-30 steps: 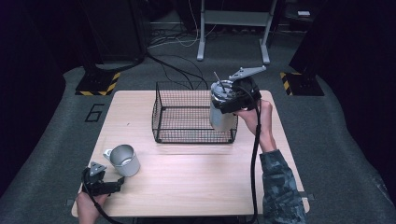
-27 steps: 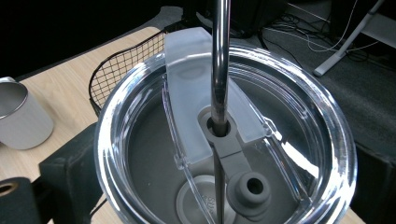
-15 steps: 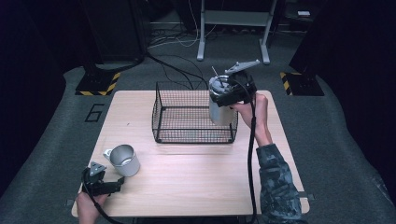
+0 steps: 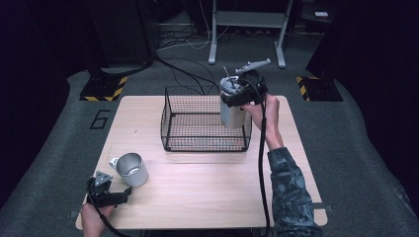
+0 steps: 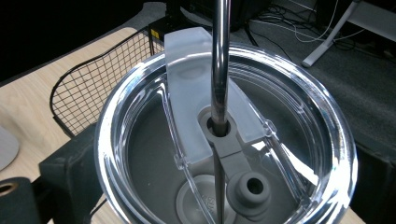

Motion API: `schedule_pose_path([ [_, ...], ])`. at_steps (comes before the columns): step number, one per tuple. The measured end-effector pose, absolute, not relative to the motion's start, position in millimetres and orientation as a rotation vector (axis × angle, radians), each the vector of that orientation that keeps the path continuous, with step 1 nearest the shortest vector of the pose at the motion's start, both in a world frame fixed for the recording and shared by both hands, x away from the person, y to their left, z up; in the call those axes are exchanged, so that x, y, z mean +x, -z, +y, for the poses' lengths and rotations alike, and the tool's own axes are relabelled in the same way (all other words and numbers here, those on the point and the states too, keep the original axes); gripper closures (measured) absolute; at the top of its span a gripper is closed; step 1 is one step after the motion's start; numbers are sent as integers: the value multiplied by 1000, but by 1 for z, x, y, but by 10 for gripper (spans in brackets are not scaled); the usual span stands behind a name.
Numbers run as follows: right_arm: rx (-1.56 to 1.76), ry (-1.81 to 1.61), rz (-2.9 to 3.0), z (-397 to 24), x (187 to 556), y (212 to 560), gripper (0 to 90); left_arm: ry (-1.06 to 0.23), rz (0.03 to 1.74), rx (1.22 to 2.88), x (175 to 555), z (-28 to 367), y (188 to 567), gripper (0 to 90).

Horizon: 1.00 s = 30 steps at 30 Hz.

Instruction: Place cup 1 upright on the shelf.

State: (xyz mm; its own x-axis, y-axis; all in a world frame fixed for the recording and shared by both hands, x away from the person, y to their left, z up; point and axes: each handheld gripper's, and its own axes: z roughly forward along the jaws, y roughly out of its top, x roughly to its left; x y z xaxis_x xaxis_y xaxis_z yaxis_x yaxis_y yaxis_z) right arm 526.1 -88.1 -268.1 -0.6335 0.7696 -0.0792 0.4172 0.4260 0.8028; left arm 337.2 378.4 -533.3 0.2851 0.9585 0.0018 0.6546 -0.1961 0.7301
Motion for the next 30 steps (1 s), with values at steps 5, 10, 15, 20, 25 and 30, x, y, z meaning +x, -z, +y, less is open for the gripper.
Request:
schedule_pose_path([
  [5,1025,-1080,2240,-85,536,271,34,-628,1442,1935,337,378,533,6],
  [10,1060,-1061,2243,-83,545,275,34,-627,1442,1935,337,378,533,7],
  [15,1075,-1056,2234,-81,556,282,34,-629,1441,1935,337,378,533,6],
  [20,1092,-1051,2225,-80,563,287,34,-629,1442,1934,337,378,533,6],
  [25,1131,-1042,2222,-80,569,292,34,-627,1439,1938,337,379,533,6],
  [30,1150,-1048,2208,-79,576,299,34,-627,1439,1939,337,379,533,6],
])
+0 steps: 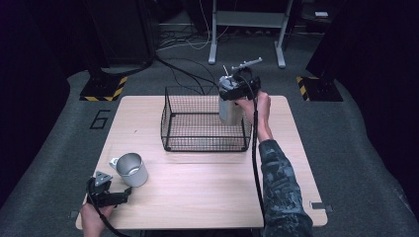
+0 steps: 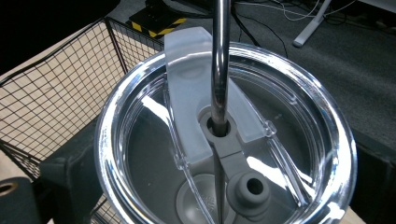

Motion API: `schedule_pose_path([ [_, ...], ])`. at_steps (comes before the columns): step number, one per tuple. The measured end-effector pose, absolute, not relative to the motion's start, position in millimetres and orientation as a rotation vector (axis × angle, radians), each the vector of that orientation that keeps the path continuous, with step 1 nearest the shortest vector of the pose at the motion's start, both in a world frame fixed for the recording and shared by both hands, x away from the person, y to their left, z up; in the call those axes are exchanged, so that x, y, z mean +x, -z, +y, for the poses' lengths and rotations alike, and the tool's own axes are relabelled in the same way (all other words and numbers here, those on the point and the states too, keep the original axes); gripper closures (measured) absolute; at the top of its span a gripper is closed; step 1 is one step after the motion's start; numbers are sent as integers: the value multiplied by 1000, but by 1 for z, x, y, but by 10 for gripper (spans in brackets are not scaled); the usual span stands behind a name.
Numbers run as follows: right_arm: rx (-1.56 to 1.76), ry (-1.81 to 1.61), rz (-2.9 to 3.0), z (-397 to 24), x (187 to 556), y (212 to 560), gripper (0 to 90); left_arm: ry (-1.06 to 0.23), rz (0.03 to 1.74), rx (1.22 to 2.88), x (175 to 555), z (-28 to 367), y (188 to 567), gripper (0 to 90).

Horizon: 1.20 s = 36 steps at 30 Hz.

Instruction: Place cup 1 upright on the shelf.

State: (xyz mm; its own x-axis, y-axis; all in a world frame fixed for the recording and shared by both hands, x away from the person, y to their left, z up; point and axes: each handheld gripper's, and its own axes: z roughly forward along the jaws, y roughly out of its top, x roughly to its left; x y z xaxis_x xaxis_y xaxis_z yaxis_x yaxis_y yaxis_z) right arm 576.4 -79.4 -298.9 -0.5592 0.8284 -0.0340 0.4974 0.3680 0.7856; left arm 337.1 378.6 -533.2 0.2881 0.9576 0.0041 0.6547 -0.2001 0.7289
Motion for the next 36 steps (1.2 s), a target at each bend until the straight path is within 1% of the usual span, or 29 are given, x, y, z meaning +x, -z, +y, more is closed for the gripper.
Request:
schedule_pose_path([
  [21,1220,-1054,2213,-68,595,326,34,-625,1440,1938,337,379,533,7],
  [36,1282,-1047,2216,-71,606,349,34,-627,1441,1935,337,378,533,8],
])
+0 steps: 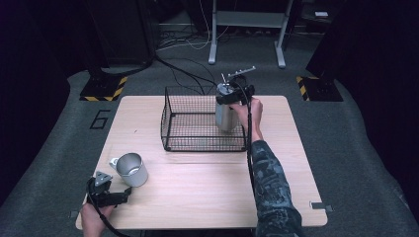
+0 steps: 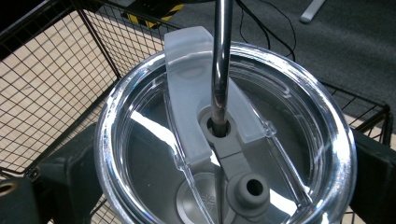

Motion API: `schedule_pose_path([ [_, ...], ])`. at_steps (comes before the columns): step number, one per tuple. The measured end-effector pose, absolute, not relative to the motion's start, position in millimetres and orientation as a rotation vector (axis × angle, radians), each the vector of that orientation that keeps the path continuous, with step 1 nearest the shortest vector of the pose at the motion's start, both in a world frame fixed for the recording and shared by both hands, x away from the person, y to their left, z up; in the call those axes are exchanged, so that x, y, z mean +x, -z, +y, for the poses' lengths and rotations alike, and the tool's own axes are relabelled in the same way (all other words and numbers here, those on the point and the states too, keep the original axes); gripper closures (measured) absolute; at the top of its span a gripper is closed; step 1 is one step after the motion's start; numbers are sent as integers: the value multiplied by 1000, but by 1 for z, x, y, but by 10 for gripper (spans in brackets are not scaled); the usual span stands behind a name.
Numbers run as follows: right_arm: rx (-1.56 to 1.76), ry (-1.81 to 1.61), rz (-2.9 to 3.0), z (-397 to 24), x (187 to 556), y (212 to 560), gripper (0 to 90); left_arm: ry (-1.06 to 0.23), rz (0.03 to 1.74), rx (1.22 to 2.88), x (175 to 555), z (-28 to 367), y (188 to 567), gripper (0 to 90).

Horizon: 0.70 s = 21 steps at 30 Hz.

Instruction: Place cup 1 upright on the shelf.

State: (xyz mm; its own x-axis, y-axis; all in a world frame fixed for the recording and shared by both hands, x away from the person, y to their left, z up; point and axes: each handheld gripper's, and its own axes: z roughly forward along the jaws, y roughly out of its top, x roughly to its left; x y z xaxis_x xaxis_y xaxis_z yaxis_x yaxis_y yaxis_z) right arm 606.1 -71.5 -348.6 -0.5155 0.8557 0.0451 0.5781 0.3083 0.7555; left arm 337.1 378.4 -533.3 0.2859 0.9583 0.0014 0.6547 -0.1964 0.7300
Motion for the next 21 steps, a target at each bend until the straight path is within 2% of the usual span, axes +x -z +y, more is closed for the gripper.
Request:
schedule_pose_path([
  [21,1323,-1027,2231,-65,614,377,33,-628,1440,1934,337,378,533,8],
])
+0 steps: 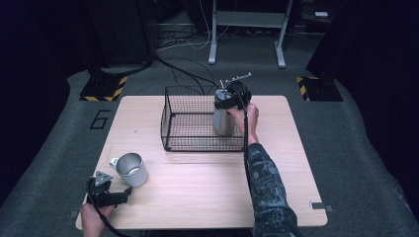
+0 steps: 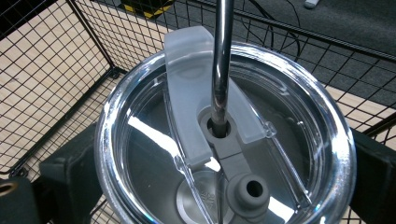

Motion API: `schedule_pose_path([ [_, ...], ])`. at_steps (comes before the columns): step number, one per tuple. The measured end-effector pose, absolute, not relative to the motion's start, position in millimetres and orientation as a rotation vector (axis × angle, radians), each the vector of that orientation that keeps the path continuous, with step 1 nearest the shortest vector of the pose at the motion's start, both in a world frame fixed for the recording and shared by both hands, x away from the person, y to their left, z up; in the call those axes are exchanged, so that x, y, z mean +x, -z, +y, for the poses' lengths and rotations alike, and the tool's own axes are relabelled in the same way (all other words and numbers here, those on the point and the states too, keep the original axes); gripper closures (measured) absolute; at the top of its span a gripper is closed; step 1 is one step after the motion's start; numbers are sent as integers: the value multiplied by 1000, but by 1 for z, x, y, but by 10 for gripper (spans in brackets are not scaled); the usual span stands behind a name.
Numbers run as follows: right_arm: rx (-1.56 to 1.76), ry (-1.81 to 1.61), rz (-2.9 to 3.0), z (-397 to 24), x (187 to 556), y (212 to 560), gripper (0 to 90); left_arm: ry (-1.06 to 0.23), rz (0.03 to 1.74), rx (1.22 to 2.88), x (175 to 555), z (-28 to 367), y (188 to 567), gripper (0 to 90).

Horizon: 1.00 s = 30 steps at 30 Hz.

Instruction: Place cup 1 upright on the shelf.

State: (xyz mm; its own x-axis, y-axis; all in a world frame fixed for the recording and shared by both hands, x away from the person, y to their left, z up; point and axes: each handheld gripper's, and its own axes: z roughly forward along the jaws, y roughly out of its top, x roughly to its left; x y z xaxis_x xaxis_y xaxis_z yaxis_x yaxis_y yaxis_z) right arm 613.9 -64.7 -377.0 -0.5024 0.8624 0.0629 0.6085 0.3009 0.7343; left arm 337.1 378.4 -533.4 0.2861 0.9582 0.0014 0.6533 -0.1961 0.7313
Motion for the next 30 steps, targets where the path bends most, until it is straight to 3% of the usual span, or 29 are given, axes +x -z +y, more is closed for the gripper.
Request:
schedule_pose_path([
  [30,1317,-1013,2244,-54,602,388,27,-632,1445,1931,336,378,533,11],
])
